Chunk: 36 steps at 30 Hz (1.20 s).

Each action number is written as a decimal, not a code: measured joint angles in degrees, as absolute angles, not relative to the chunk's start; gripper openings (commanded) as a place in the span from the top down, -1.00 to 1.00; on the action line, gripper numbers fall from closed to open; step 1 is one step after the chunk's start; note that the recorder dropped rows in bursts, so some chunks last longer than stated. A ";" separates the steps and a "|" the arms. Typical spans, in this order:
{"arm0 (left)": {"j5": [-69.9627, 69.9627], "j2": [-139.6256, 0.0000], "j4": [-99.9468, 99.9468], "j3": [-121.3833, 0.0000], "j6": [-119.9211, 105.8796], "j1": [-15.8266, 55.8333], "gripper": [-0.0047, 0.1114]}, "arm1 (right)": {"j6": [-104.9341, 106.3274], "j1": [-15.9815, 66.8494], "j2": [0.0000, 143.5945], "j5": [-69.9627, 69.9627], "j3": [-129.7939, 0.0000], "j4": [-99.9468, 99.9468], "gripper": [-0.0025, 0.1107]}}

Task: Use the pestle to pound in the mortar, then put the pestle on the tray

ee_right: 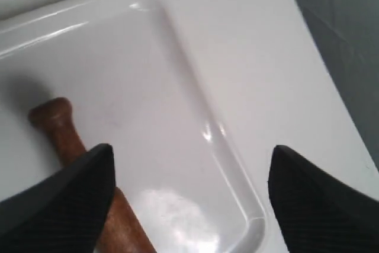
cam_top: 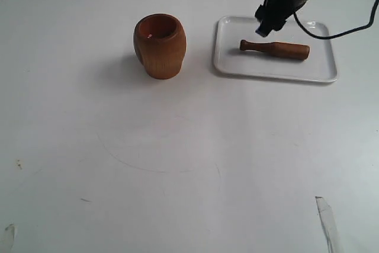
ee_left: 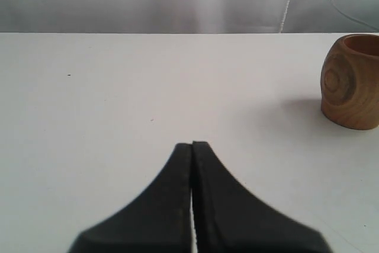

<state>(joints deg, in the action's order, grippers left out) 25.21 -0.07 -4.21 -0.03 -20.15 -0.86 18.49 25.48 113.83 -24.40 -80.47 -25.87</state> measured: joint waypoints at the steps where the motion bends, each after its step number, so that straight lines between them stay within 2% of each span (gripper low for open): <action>1: 25.21 -0.07 -4.21 -0.03 -20.15 -0.86 0.92 | 11.70 25.37 112.92 -24.51 -80.47 -30.14 0.02; 6: 25.21 -0.07 -4.21 -0.03 -20.15 -0.86 0.92 | -15.13 23.73 106.74 -28.62 -80.36 -46.30 0.51; 10: 25.21 -0.07 -4.21 -0.03 -20.15 -0.86 0.92 | -29.71 20.58 99.33 -29.70 -77.14 -52.66 0.76; 14: 25.21 -0.07 -4.21 -0.03 -20.15 -0.86 0.92 | -34.29 17.40 90.15 -22.66 -69.72 -54.30 0.96; 23: 25.21 -0.07 -4.21 -0.03 -20.15 -0.86 0.92 | -34.65 13.07 66.94 9.96 -47.93 -60.69 0.96; 36: 25.21 -0.07 -4.21 -0.03 -20.15 -0.86 0.92 | -48.87 13.07 34.62 27.09 -30.39 -62.56 0.96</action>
<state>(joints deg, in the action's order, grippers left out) 25.21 -0.07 -4.21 -0.03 -20.15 -0.86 -48.87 13.07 34.62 27.09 -30.39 -62.56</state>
